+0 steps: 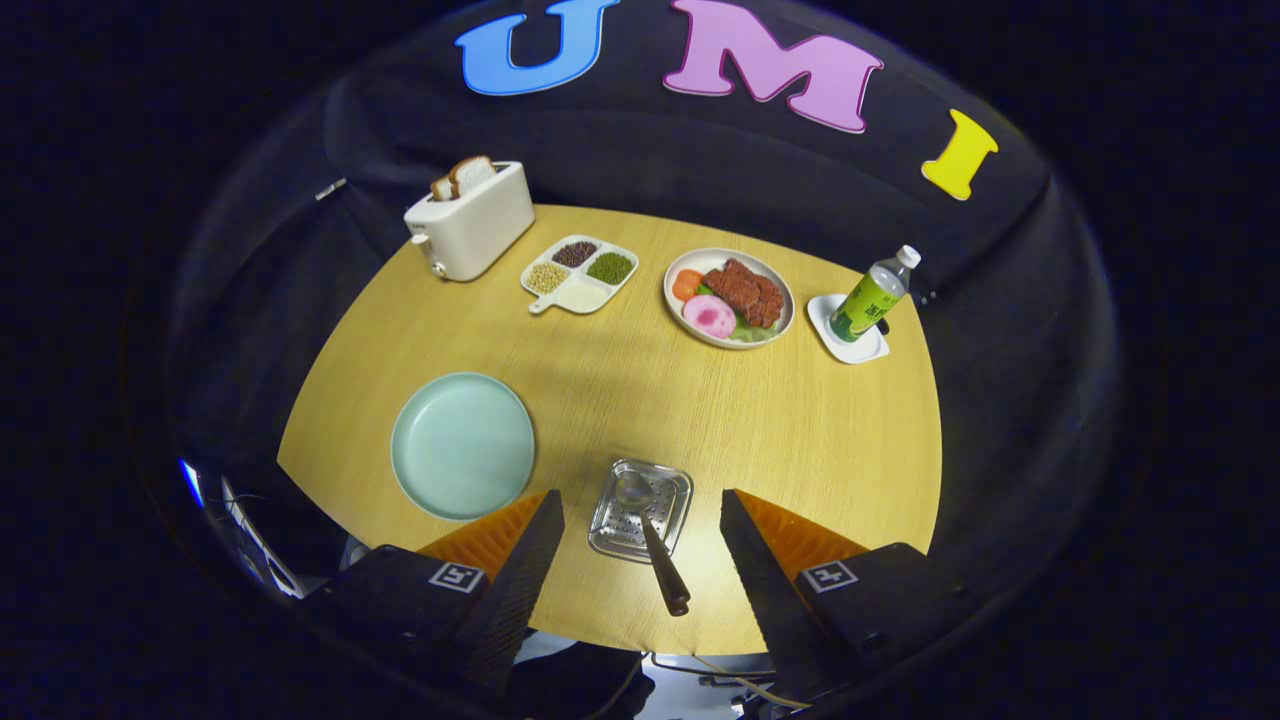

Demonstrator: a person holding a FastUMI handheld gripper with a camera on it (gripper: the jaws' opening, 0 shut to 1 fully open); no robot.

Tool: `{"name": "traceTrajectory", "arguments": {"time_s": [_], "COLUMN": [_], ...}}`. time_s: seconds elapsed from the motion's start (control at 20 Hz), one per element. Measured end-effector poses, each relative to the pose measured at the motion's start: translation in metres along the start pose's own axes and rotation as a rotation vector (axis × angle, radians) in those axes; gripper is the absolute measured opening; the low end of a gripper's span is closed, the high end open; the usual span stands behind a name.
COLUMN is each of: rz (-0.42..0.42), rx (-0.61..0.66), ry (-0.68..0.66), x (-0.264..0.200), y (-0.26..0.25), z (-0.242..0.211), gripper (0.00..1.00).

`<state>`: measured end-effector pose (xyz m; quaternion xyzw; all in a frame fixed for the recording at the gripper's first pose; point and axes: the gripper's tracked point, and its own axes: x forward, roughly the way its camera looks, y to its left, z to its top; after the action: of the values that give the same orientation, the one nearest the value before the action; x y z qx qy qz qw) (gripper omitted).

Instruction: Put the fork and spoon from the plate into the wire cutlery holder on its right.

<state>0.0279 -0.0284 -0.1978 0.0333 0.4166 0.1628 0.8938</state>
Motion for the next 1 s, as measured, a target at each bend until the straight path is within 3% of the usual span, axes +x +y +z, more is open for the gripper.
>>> {"name": "traceTrajectory", "arguments": {"time_s": [0.25, 0.75, 1.0], "rz": [0.015, -0.054, -0.066], "rx": [-0.003, 0.001, -0.017], "ry": [-0.192, -0.57, -0.683], "x": [-0.042, -0.1, -0.13], "y": [0.0, -0.018, -0.024], "z": [0.023, 0.059, 0.073], "gripper": [0.98, 0.98, 0.98]}}
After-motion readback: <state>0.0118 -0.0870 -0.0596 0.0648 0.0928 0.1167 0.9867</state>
